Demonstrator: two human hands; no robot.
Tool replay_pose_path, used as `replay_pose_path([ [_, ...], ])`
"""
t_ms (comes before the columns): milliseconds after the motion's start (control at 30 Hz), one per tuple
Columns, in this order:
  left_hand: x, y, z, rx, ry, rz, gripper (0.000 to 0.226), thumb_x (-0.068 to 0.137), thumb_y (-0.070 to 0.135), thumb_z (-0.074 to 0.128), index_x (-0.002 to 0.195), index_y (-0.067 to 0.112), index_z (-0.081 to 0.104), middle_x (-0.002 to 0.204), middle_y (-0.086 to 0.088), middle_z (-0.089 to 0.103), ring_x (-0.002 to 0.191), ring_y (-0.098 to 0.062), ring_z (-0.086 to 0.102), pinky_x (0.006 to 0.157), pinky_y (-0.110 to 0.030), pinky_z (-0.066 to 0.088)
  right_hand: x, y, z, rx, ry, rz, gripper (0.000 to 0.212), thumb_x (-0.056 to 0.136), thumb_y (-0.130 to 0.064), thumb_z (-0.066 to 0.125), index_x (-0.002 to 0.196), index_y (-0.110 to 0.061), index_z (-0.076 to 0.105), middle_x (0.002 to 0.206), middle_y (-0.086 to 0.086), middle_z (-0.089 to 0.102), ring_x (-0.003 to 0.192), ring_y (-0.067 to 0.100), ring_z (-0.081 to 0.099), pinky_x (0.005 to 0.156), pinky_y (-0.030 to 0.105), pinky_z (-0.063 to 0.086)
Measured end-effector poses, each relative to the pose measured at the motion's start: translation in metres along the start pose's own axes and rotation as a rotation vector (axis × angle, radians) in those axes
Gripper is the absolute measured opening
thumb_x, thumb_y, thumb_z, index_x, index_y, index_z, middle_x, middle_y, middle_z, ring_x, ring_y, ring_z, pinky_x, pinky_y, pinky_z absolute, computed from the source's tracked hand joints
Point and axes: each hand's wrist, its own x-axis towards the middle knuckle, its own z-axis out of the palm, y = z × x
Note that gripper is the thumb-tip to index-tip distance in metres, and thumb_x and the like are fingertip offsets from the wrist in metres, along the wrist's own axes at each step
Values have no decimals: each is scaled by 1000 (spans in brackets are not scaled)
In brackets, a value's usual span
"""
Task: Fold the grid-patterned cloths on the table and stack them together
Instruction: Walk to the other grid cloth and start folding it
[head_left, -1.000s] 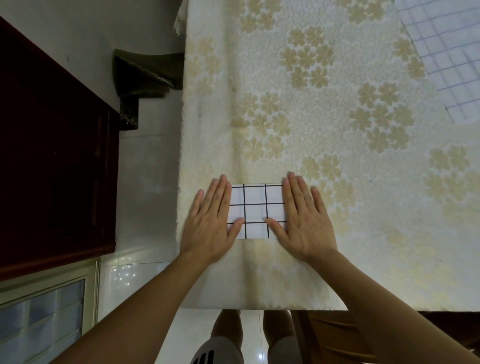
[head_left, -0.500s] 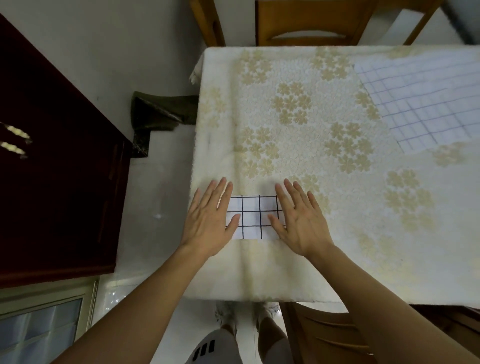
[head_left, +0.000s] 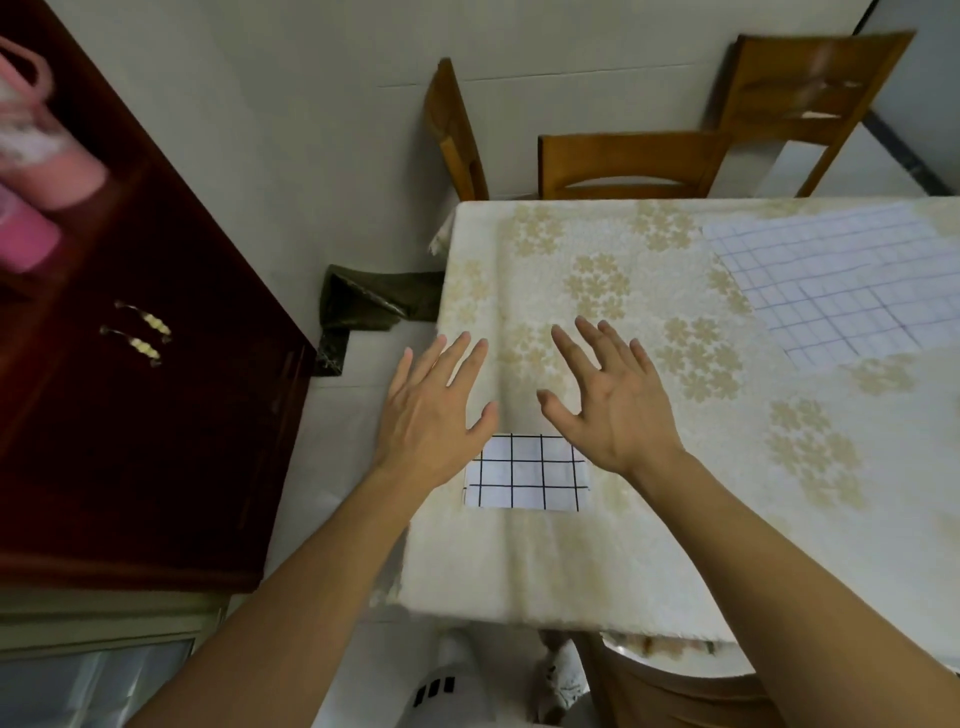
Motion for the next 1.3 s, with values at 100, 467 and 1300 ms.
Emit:
replay_pose_path([
  [100, -4, 6, -10, 21, 37, -6, 68, 93, 55, 35, 154, 25, 31, 159, 0, 35, 149, -22, 27, 121, -51, 23, -2, -3, -11, 16, 23, -35, 77, 89, -67, 26, 156, -29, 26, 164, 6, 23, 152, 26, 16, 123, 51, 15],
  [467, -28, 14, -32, 21, 137, 10, 66, 94, 54, 36, 152, 24, 36, 156, -1, 41, 146, -24, 33, 120, -50, 23, -25, -18, -29, 2, 59, -60, 74, 90, -65, 24, 157, -32, 23, 164, 3, 22, 153, 24, 15, 123, 52, 14],
  [1300, -66, 148, -26, -216, -20, 665, 66, 92, 56, 34, 151, 27, 37, 155, 0, 43, 145, -24, 35, 121, -50, 22, -251, -5, -63, -89, 208, 697, 72, 90, -63, 26, 155, -31, 30, 160, 4, 34, 149, 25, 25, 122, 47, 17],
])
